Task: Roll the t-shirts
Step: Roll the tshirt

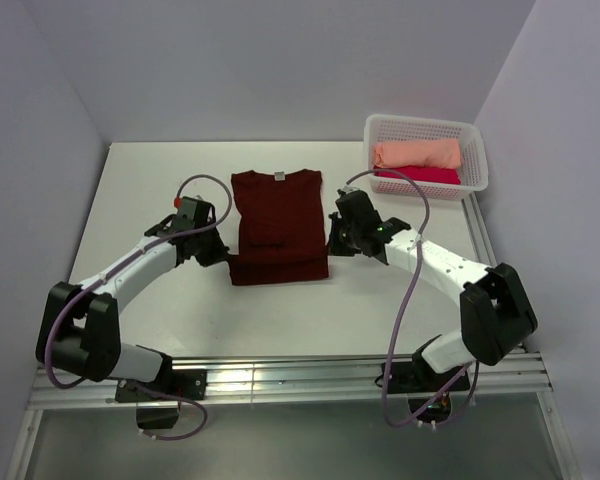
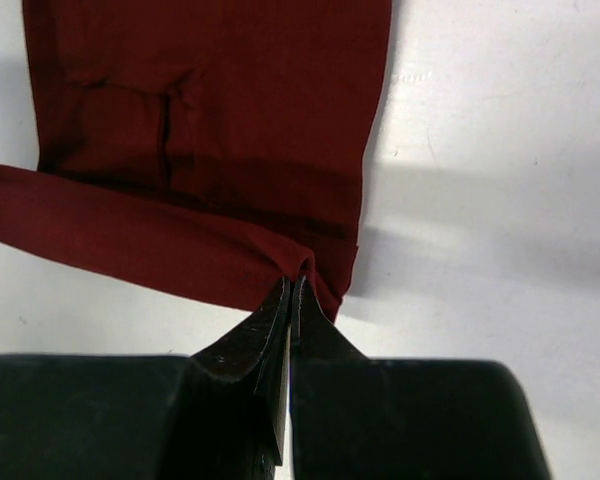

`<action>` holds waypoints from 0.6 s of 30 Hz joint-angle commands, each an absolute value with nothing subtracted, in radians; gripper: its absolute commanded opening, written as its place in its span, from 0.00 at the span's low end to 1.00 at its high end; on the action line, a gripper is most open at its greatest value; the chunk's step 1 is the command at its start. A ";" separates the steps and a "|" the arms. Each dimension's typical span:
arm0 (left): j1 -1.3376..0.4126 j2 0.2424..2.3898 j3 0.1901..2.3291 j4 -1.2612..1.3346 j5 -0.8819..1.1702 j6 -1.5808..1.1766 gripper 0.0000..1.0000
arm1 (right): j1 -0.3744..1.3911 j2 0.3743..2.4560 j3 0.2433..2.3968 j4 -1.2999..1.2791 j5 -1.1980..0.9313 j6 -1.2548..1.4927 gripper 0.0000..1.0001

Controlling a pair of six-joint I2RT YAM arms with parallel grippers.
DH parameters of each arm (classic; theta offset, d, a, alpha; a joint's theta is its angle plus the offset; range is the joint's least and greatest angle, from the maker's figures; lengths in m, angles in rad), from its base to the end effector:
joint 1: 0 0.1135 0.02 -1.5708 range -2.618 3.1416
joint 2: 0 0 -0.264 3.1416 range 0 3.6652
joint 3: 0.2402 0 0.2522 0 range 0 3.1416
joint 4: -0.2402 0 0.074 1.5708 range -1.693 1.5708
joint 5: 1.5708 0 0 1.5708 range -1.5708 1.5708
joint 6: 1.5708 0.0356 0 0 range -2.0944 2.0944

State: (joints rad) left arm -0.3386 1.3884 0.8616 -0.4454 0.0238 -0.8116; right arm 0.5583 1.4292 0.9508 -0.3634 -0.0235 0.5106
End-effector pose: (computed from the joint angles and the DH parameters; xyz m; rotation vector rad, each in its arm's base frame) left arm 0.2598 -0.0924 0.2113 -0.6030 2.5428 -0.4647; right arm 0.2547 0.1601 0.2336 -0.0702 2.4775 0.5067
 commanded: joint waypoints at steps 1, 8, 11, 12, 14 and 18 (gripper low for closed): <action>-0.307 1.419 0.933 -0.431 0.012 -0.753 0.00 | 0.528 1.459 1.012 -0.374 0.005 0.471 0.00; -0.291 1.476 0.991 -0.426 0.023 -0.735 0.00 | 0.509 1.532 1.068 -0.374 0.005 0.460 0.00; -0.285 1.503 1.006 -0.420 0.031 -0.729 0.00 | 0.502 1.561 1.094 -0.376 0.005 0.457 0.00; -0.284 1.517 1.018 -0.420 0.034 -0.726 0.00 | 0.499 1.568 1.100 -0.377 -0.015 0.454 0.00; -0.284 1.532 1.029 -0.417 0.034 -0.723 0.00 | 0.492 1.589 1.117 -0.377 -0.015 0.456 0.00; -0.281 1.571 1.063 -0.416 0.031 -0.718 0.00 | 0.477 1.620 1.141 -0.376 -0.025 0.459 0.00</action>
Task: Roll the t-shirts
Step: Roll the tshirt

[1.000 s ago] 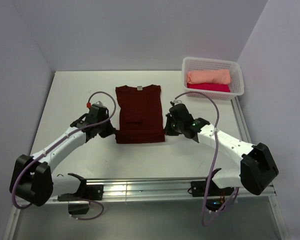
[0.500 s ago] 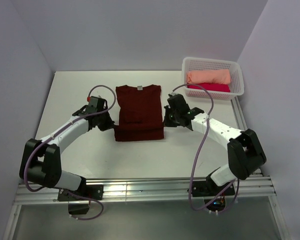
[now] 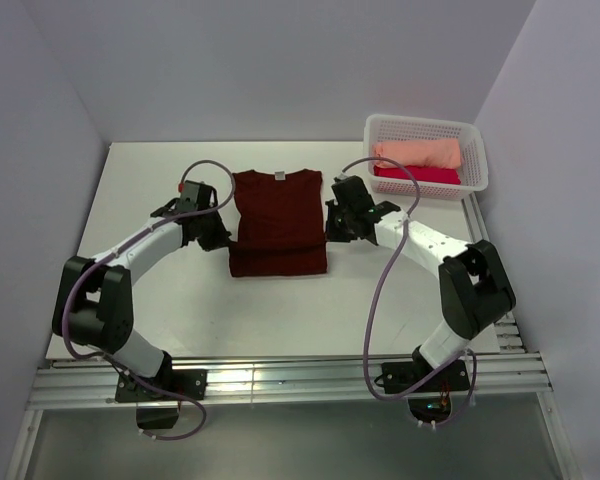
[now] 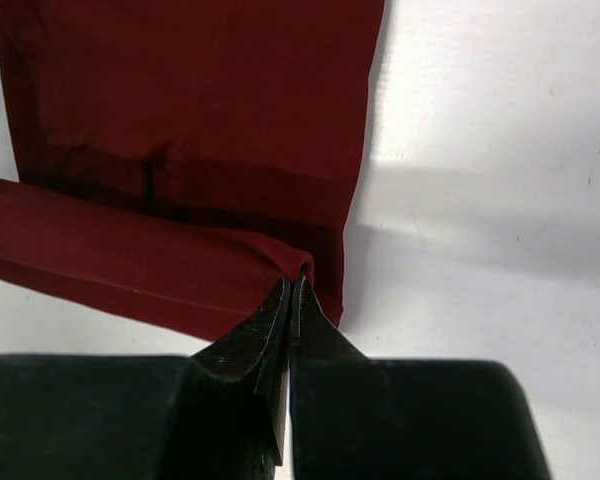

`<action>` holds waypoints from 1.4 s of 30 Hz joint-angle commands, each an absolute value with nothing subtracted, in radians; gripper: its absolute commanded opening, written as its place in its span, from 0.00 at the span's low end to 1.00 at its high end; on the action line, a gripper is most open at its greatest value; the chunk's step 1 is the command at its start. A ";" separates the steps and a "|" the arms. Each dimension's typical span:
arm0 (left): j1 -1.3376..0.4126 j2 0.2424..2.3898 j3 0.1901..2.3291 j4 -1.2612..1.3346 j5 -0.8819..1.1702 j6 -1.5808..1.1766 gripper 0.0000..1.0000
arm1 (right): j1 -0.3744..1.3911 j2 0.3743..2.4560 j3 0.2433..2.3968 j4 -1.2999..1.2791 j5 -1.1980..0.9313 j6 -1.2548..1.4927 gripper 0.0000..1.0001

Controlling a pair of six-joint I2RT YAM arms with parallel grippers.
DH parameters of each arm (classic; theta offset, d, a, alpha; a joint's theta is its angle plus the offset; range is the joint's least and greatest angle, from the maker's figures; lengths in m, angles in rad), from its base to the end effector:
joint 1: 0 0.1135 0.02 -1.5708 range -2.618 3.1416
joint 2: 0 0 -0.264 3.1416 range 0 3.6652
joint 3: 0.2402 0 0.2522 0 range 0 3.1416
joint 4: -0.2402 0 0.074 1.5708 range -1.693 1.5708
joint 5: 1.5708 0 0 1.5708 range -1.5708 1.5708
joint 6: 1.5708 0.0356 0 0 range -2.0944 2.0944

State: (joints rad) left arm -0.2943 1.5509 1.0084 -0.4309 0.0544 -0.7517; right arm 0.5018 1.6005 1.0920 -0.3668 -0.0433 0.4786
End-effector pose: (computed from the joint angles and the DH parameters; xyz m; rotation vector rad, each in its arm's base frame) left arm 0.3029 -0.0938 0.2118 -0.5709 2.5491 -0.4633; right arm 0.2984 0.1655 0.2264 -0.0487 2.5059 0.4756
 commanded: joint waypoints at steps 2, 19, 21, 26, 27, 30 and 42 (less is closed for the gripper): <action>-0.278 1.583 1.071 -0.413 0.028 -0.719 0.00 | 0.473 1.640 1.157 -0.373 -0.026 0.459 0.00; -0.249 1.675 1.135 -0.356 0.031 -0.712 0.00 | 0.430 1.775 1.246 -0.336 -0.043 0.497 0.00; -0.247 1.690 1.141 -0.350 0.026 -0.710 0.00 | 0.425 1.790 1.256 -0.330 -0.046 0.502 0.00; -0.244 1.703 1.132 -0.319 0.035 -0.709 0.00 | 0.422 1.827 1.289 -0.331 -0.049 0.506 0.05; -0.244 1.706 1.131 -0.315 0.032 -0.709 0.01 | 0.420 1.830 1.292 -0.330 -0.049 0.508 0.07; -0.244 1.716 1.131 -0.310 0.025 -0.709 0.05 | 0.422 1.835 1.296 -0.325 -0.054 0.511 0.12; -0.244 1.599 1.097 -0.324 -0.030 -0.703 0.63 | 0.416 1.709 1.211 -0.281 -0.008 0.538 0.61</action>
